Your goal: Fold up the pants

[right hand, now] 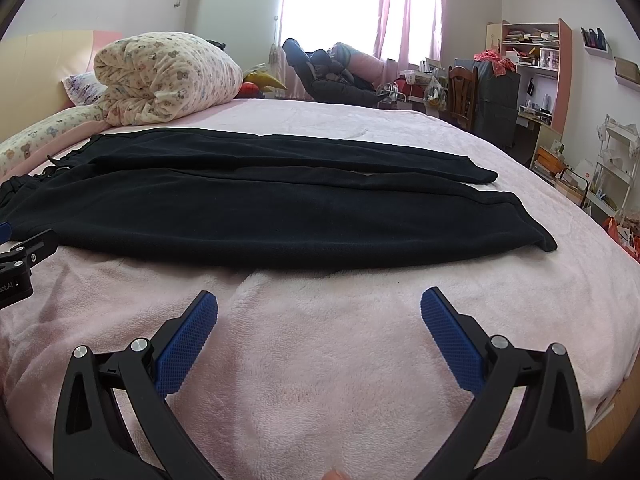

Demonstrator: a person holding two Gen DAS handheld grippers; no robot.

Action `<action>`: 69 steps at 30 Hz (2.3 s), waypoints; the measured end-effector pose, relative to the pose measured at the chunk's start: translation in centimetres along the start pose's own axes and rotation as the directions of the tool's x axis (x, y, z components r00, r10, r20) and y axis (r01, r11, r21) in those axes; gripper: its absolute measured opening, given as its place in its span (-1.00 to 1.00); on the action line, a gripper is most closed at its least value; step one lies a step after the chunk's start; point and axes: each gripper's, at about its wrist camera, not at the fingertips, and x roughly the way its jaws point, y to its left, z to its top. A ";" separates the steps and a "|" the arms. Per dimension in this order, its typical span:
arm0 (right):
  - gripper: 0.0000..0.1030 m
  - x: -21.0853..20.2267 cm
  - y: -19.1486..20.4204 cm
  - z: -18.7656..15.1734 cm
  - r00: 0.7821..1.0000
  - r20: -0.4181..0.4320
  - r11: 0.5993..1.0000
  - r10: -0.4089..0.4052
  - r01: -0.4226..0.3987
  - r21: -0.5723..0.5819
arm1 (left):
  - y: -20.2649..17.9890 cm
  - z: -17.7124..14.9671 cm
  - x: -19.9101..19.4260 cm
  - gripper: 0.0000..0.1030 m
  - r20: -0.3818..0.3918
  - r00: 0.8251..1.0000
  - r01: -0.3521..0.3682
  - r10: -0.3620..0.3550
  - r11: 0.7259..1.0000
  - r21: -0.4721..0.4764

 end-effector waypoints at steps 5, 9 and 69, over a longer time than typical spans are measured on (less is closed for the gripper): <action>0.97 0.1 0.0 0.0 1.000 -0.001 1.000 0.001 -0.001 0.001 | 0.0 0.0 0.0 0.97 -0.001 1.000 0.001 -0.001 1.000 -0.001; 0.97 0.1 0.0 0.0 1.000 -0.001 1.000 0.001 -0.001 0.001 | 0.0 0.0 0.0 0.97 -0.001 1.000 0.001 -0.001 1.000 -0.001; 0.97 0.4 0.2 0.3 1.000 -0.007 1.000 0.004 -0.004 0.006 | 0.8 -1.0 0.9 0.97 -0.012 1.000 0.006 -0.006 1.000 -0.010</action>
